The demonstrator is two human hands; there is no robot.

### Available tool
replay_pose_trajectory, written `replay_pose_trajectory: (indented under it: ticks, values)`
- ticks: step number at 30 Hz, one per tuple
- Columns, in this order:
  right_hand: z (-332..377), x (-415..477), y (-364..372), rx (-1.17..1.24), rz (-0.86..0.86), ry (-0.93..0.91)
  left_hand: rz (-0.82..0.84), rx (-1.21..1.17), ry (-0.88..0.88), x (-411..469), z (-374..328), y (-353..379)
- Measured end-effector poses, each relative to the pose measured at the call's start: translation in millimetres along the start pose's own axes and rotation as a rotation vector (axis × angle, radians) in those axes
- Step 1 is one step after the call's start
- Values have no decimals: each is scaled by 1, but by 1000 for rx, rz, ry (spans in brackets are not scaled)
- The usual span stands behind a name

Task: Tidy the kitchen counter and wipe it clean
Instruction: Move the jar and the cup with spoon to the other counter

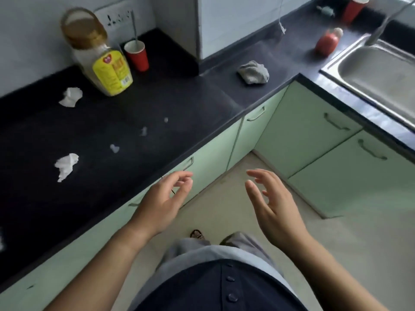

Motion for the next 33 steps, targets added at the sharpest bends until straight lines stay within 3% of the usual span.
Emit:
replay_pose_trajectory:
  ticks: [8, 14, 22, 26, 33]
  values:
    - [-16, 140, 34, 41, 198, -75, -185, -127, -161, 78, 6, -47]
    - [8, 282, 65, 24, 425, -302, -397, -160, -279, 129, -10, -96]
    - [66, 426, 117, 13, 472, -516, -642, 6, -211, 188, -48, -214]
    - [94, 465, 142, -94, 491, -612, -712, 186, -80, 214, -74, -279]
    - [109, 530, 183, -207, 481, -573, -787, 379, 60, 270, -113, -360]
Point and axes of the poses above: each hand's wrist, its own x-axis towards the middle knuckle, its own y-axis out of the palm, z = x × y, the point moved 5 cm from there along x, towards the middle knuckle, and after that the axes turned 13 degrees about -y, right-handed, at the moved point
